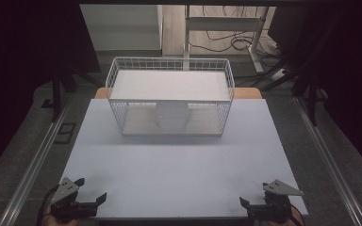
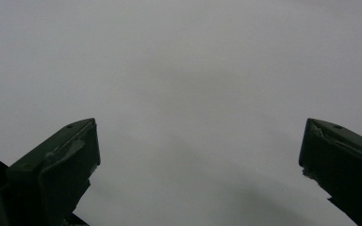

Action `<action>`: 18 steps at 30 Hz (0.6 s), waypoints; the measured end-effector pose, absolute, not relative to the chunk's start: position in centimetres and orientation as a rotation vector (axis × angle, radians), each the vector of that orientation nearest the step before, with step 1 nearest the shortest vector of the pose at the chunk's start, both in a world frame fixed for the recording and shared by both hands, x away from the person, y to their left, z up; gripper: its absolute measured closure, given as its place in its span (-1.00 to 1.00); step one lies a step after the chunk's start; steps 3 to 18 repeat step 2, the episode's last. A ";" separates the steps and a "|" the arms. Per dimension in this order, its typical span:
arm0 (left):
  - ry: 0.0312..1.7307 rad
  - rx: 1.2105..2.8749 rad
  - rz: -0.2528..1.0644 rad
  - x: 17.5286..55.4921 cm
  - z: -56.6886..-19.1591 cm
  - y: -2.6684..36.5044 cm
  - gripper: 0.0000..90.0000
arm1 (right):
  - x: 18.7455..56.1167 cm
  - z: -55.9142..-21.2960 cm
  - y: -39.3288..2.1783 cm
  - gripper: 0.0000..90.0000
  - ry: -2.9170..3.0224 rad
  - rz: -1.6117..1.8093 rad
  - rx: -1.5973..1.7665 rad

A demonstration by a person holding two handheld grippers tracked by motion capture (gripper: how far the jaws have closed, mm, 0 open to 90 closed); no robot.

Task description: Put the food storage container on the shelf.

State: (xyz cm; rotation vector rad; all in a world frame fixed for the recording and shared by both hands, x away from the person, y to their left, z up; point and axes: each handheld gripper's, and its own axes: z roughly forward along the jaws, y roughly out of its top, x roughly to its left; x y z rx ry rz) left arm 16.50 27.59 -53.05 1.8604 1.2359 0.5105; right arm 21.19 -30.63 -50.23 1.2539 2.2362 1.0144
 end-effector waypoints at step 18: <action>1.238 1.866 0.511 16.6 -53.1 27.5 -0.98 | 21.2 -50.2 -30.6 -1.00 2.229 1.017 1.249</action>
